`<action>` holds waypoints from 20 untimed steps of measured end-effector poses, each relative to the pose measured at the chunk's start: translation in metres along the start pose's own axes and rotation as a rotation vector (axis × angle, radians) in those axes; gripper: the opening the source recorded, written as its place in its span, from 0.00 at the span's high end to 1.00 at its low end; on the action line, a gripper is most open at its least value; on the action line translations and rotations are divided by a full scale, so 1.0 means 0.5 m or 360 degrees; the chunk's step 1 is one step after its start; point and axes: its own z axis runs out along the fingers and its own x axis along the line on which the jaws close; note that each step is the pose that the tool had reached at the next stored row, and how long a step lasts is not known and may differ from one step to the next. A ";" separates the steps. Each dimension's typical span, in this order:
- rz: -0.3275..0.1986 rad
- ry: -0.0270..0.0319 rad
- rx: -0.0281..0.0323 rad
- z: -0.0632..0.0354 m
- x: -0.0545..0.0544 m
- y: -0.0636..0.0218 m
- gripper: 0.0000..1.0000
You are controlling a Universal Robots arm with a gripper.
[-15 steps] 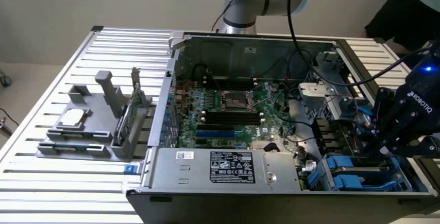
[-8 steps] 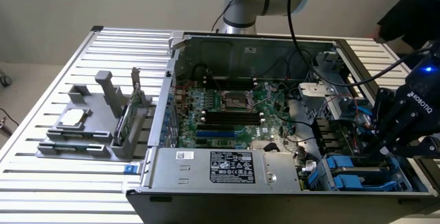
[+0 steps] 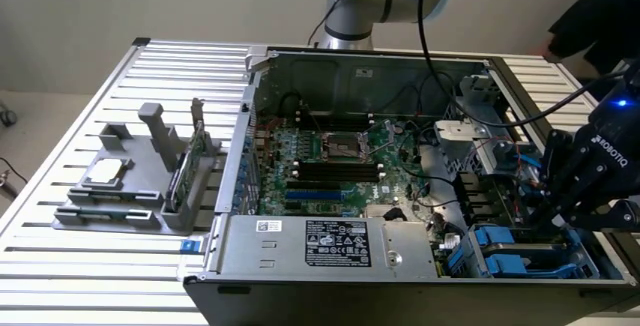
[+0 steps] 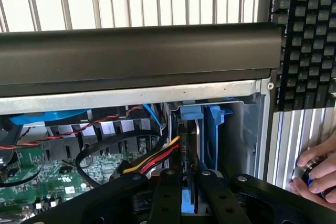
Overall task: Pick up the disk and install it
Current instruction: 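Insert the first disk wire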
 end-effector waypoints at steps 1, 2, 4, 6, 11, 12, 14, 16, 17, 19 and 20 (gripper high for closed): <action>0.0000 -0.00007 0.00008 0.001 0.000 0.001 0.83; 0.0000 -0.00016 0.00014 0.001 0.000 0.001 0.83; 0.0000 -0.00025 0.00021 0.002 0.000 0.001 0.83; 0.0000 -0.00031 0.00025 0.003 0.000 0.002 0.83; 0.0000 -0.00026 0.00026 0.004 0.001 0.002 0.83; 0.0000 -0.00027 0.00026 0.004 0.001 0.002 0.83; 0.0000 -0.00027 0.00026 0.004 0.001 0.002 0.83; 0.0000 -0.00025 0.00026 0.004 0.001 0.002 0.83; 0.0000 -0.00015 0.00023 0.004 0.000 0.002 0.82; 0.0000 -0.00020 0.00026 -0.001 0.000 0.001 0.75; 0.0000 -0.00023 0.00026 -0.006 -0.001 0.000 0.75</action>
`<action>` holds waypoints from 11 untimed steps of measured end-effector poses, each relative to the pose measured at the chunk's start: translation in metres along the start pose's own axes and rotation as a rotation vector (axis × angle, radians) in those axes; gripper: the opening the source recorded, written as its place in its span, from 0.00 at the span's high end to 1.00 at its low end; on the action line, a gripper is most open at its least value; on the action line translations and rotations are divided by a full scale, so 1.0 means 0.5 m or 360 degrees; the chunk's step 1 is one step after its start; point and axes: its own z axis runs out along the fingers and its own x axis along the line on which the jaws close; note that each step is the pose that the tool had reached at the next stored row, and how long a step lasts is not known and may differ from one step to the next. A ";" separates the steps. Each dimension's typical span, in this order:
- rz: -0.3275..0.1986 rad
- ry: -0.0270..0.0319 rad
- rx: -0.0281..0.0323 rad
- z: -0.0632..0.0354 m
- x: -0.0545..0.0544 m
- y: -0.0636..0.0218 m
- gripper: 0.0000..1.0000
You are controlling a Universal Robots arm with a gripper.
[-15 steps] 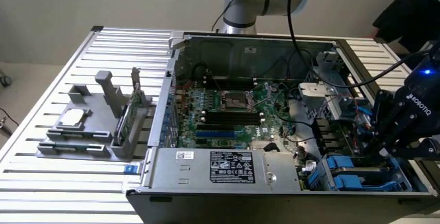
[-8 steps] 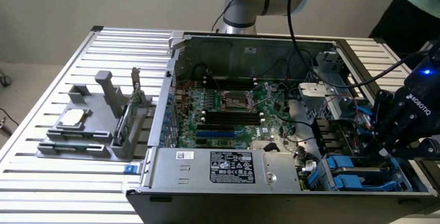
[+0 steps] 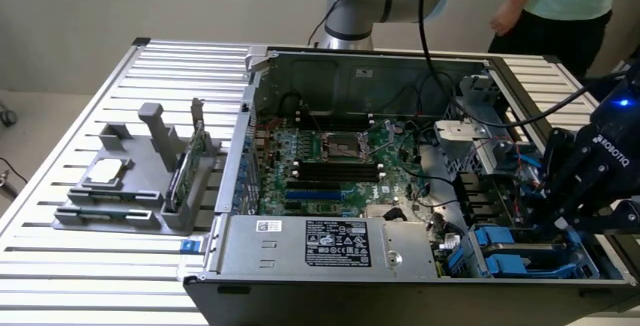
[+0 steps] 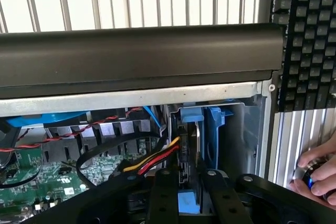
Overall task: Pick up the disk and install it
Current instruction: 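Insert the first disk wire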
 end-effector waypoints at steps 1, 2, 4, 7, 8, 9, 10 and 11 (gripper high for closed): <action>0.0000 -0.00001 0.00000 -0.006 -0.001 -0.001 0.75; 0.0000 -0.00001 0.00002 -0.012 -0.002 -0.002 0.75; 0.0000 0.00000 0.00002 -0.025 -0.004 -0.004 0.75; 0.0000 0.00000 0.00001 -0.050 -0.007 -0.009 0.75; 0.0000 -0.00003 0.00001 -0.058 -0.008 -0.010 0.75; 0.0000 0.00000 0.00002 -0.067 -0.010 -0.012 0.75; 0.0000 0.00001 0.00002 -0.075 -0.011 -0.014 0.75; 0.0000 -0.00003 0.00000 -0.080 -0.012 -0.016 0.75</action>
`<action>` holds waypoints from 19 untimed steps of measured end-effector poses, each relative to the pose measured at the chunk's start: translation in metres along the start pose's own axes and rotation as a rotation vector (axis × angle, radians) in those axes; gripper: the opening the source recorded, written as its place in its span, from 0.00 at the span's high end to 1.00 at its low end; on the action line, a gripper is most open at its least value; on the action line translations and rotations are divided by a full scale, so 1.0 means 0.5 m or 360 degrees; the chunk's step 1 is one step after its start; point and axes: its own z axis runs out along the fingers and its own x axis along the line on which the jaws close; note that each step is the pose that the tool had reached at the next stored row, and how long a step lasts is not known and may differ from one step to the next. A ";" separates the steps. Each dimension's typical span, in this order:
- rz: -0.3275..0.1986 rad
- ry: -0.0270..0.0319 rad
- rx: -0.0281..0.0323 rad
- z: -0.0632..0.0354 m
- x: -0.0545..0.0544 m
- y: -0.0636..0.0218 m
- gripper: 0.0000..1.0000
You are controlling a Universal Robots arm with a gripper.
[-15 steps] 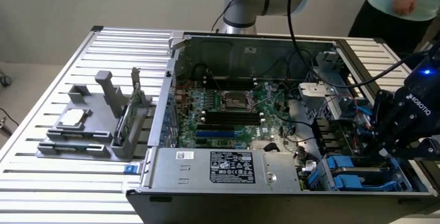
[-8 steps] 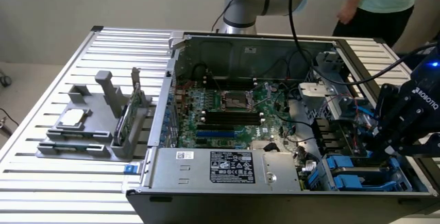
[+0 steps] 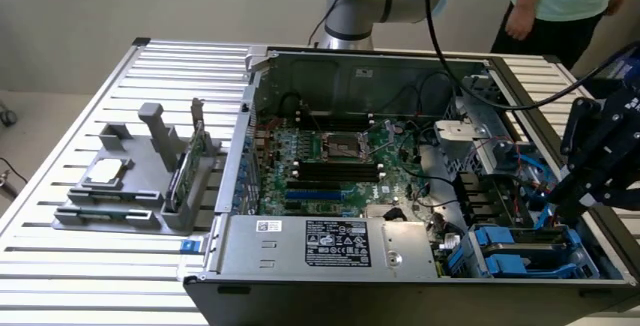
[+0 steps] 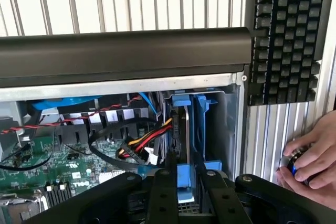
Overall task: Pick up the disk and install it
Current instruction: 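Insert the first disk wire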
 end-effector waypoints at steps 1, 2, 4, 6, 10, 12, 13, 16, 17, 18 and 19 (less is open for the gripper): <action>0.0000 -0.00002 0.00000 -0.003 -0.001 -0.003 0.75; 0.0000 0.00003 0.00000 -0.004 -0.001 -0.007 0.75; 0.0000 0.00017 -0.00004 -0.002 -0.002 -0.022 0.75; -0.0001 0.00031 -0.00010 0.001 -0.003 -0.038 0.75; -0.0001 0.00046 -0.00023 0.006 -0.005 -0.069 0.75; -0.0001 0.00049 -0.00025 0.008 -0.005 -0.081 0.75; -0.0001 0.00050 -0.00025 0.008 -0.004 -0.082 0.75; -0.0001 0.00051 -0.00027 0.008 -0.004 -0.082 0.75; -0.0001 0.00049 -0.00026 0.008 -0.004 -0.082 0.75; -0.0001 0.00051 -0.00027 0.009 -0.004 -0.082 0.75; -0.0001 0.00049 -0.00027 0.008 -0.004 -0.082 0.75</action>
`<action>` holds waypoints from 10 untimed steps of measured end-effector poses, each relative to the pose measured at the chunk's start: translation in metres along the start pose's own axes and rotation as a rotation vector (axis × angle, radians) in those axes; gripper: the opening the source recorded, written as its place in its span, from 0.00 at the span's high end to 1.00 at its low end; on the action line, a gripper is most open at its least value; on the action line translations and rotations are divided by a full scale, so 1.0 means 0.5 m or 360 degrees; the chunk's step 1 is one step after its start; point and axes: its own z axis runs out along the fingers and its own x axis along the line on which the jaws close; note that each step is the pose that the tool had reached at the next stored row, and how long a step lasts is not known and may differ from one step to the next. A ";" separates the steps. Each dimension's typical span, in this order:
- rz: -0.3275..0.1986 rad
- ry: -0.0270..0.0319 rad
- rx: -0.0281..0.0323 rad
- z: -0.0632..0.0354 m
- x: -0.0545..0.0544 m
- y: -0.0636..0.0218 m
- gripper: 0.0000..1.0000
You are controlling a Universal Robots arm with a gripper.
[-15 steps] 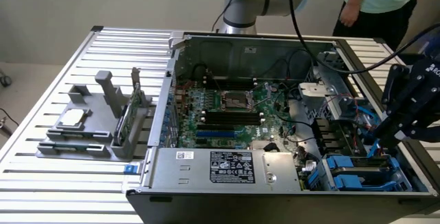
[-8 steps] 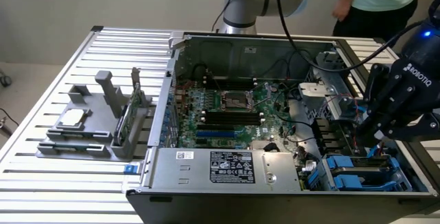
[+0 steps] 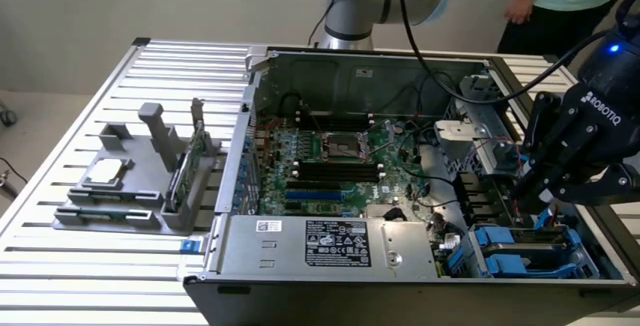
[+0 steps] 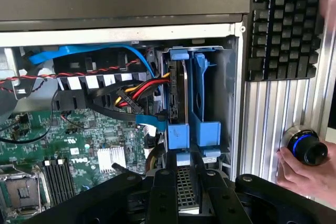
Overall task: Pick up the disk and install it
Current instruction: 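Insert the first disk wire, then insert the second disk wire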
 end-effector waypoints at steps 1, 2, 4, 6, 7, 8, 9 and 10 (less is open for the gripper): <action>0.0000 0.00002 0.00000 0.000 0.000 0.000 0.75; 0.0000 0.00001 0.00000 0.000 0.000 0.000 0.75; 0.0000 0.00001 0.00000 0.000 0.000 0.000 0.75; 0.0000 0.00002 0.00001 0.000 0.000 0.000 0.75; 0.0000 -0.00001 0.00000 0.000 0.000 0.000 0.75; 0.0000 0.00001 0.00000 0.000 0.000 0.000 0.75; 0.0000 0.00001 0.00000 0.000 0.000 0.000 0.75; 0.0000 0.00001 0.00000 0.000 0.000 0.000 0.75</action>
